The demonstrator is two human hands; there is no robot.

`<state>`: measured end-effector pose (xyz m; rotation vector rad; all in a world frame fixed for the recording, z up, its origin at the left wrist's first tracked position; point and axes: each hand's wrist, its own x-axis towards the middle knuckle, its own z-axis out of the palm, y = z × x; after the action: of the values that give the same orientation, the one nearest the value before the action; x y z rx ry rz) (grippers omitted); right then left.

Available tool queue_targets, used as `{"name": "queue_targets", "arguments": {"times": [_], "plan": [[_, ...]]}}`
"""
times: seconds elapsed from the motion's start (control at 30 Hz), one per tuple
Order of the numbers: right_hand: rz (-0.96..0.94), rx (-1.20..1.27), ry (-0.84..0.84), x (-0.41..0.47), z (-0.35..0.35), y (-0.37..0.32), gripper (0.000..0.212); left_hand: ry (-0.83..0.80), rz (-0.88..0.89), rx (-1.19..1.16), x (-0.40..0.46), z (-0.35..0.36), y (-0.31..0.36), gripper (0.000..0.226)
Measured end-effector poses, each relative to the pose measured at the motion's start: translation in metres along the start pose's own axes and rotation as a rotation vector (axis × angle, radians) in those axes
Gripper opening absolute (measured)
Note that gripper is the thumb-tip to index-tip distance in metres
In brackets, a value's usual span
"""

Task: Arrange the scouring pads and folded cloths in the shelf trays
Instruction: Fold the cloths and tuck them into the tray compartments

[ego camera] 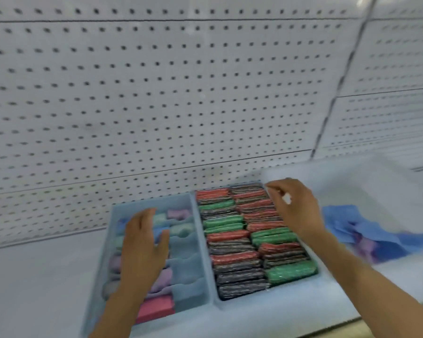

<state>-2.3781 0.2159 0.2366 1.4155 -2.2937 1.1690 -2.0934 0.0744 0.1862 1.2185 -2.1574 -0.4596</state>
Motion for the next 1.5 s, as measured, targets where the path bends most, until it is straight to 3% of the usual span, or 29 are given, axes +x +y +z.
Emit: {"name": "queue_targets", "arguments": {"times": [0.07, 0.1, 0.2, 0.27, 0.43, 0.53, 0.63, 0.73, 0.87, 1.0, 1.1, 1.2, 1.33, 1.5], "plan": [[0.231, -0.107, -0.118, 0.011, -0.029, 0.051, 0.015, -0.113, 0.108, -0.146, -0.005, 0.019, 0.050, 0.050], [0.300, -0.219, -0.256, 0.016, -0.039, 0.074, 0.022, -0.170, 0.182, -0.190, -0.008, 0.029, 0.073, 0.047], [0.338, -0.760, -0.678, 0.015, -0.056, 0.125, 0.049, -0.310, 0.389, -0.235, -0.014, 0.055, 0.134, 0.038], [0.318, -1.008, -0.769, 0.008, -0.060, 0.144, 0.058, -0.432, 0.490, -0.196, -0.013, 0.068, 0.166, 0.044], [0.406, -0.918, -0.913, 0.014, -0.071, 0.162, 0.048, -0.769, 0.642, -0.009, -0.010, 0.094, 0.213, 0.057], [0.333, -0.909, -0.845, 0.016, -0.073, 0.159, 0.036, -0.818, 0.619, 0.012, -0.009, 0.102, 0.214, 0.055], [0.323, -0.761, -0.656, 0.023, -0.079, 0.156, 0.007, -0.818, 0.570, -0.075, -0.009, 0.100, 0.212, 0.050], [0.340, -0.524, -0.452, 0.035, -0.098, 0.138, 0.025, -0.775, 0.478, -0.195, -0.011, 0.090, 0.215, 0.048], [0.226, -0.474, -0.274, 0.044, -0.125, 0.106, 0.037, -0.703, 0.376, -0.347, -0.010, 0.063, 0.219, 0.045], [0.272, -0.074, -0.205, 0.061, -0.142, 0.073, 0.039, -0.637, 0.245, -0.535, 0.002, 0.033, 0.220, 0.037], [0.192, 0.220, -0.144, 0.070, -0.152, 0.047, 0.041, -0.606, 0.181, -0.658, 0.014, 0.015, 0.219, 0.029], [0.190, 0.399, -0.086, 0.080, -0.159, 0.022, 0.025, -0.584, 0.140, -0.743, 0.027, -0.001, 0.219, 0.027], [0.080, 0.468, -0.146, 0.092, -0.168, -0.015, 0.022, -0.512, 0.166, -0.773, 0.047, -0.018, 0.225, 0.035], [0.002, 0.384, -0.183, 0.105, -0.174, -0.044, 0.024, -0.450, 0.181, -0.848, 0.078, -0.037, 0.241, 0.057]]}}
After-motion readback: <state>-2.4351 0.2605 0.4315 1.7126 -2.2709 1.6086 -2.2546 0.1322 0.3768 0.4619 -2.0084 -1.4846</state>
